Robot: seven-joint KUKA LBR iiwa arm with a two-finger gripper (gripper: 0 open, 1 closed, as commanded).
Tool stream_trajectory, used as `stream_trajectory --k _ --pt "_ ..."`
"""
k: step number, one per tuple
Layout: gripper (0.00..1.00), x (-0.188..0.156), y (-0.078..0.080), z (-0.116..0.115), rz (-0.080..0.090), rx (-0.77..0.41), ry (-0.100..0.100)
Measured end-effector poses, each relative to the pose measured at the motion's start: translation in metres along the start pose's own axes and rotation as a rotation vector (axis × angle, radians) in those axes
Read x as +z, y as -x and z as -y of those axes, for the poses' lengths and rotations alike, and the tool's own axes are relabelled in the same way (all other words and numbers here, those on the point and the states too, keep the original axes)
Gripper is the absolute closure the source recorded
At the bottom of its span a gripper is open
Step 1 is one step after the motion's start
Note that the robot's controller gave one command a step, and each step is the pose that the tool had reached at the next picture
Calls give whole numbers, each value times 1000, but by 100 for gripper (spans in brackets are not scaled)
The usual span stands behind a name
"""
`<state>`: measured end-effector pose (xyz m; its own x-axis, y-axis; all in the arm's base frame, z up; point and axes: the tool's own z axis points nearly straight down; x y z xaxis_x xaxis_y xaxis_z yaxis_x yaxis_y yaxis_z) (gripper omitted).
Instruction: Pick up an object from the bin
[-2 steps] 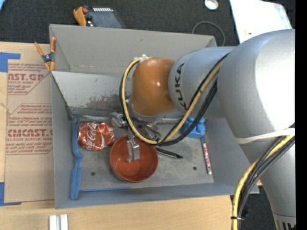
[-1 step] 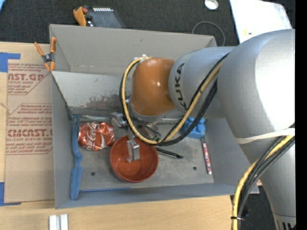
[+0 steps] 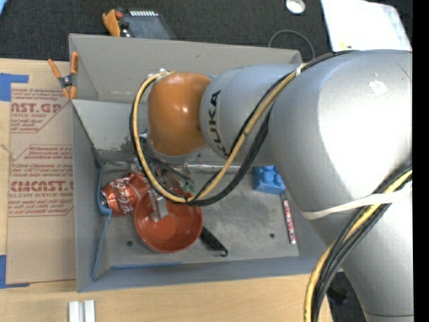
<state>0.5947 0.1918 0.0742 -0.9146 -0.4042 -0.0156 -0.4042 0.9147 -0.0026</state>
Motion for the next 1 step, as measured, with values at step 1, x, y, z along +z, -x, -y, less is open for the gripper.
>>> stream_trajectory --k 1 --pt "100 0 0 0 0 0 1"
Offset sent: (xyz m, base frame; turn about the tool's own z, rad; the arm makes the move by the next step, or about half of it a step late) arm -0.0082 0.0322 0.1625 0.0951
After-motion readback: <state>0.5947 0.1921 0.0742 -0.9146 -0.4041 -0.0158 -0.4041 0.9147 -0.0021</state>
